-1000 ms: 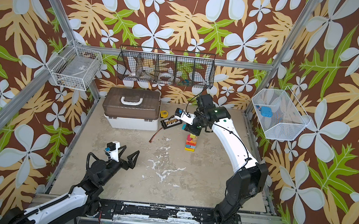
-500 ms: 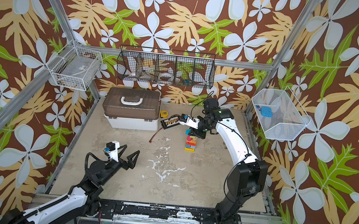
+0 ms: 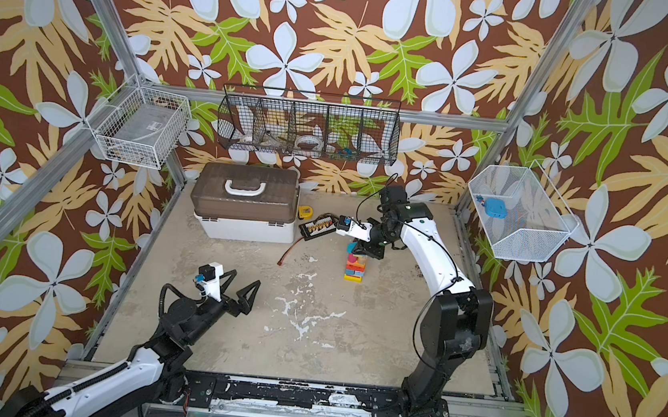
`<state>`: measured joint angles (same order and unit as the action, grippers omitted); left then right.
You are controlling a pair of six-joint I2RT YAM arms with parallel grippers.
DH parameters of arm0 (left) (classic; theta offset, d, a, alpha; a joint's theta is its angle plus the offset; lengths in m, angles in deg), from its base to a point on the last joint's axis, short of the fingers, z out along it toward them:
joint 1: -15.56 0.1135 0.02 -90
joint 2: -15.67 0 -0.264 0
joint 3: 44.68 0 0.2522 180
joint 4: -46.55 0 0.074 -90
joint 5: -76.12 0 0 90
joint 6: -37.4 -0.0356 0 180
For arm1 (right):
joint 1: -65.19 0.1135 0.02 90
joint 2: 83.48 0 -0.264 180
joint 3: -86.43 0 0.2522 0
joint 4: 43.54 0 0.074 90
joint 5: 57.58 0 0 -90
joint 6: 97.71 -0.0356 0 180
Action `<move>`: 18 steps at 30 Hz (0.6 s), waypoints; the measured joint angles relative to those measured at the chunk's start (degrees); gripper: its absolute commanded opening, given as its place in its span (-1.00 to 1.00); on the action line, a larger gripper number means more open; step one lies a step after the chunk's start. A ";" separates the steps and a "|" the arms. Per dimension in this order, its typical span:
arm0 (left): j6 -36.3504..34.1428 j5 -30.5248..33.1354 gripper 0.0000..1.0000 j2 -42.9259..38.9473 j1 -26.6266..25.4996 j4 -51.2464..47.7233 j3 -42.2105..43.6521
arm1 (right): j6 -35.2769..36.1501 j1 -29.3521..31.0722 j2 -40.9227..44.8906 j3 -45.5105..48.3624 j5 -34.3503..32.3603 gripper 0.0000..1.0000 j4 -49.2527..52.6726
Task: Build the wood block tower
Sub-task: 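Lower the teal wedge onto the yellow X cube and open the right gripper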
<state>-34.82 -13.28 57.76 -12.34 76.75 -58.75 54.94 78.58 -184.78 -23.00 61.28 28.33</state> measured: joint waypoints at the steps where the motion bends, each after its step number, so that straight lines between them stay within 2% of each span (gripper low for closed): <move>1: 0.00 0.00 0.99 0.00 0.00 0.00 0.00 | 0.26 -0.09 -0.26 -0.22 0.07 -0.99 -0.02; 18: 0.02 0.02 0.99 0.70 0.00 0.02 0.00 | 0.57 -2.40 -1.38 -0.79 2.36 -0.95 -0.39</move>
<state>-34.79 -13.26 58.46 -12.34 76.77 -58.75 55.51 76.18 -186.15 -23.79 63.64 27.93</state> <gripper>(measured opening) 0.996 0.276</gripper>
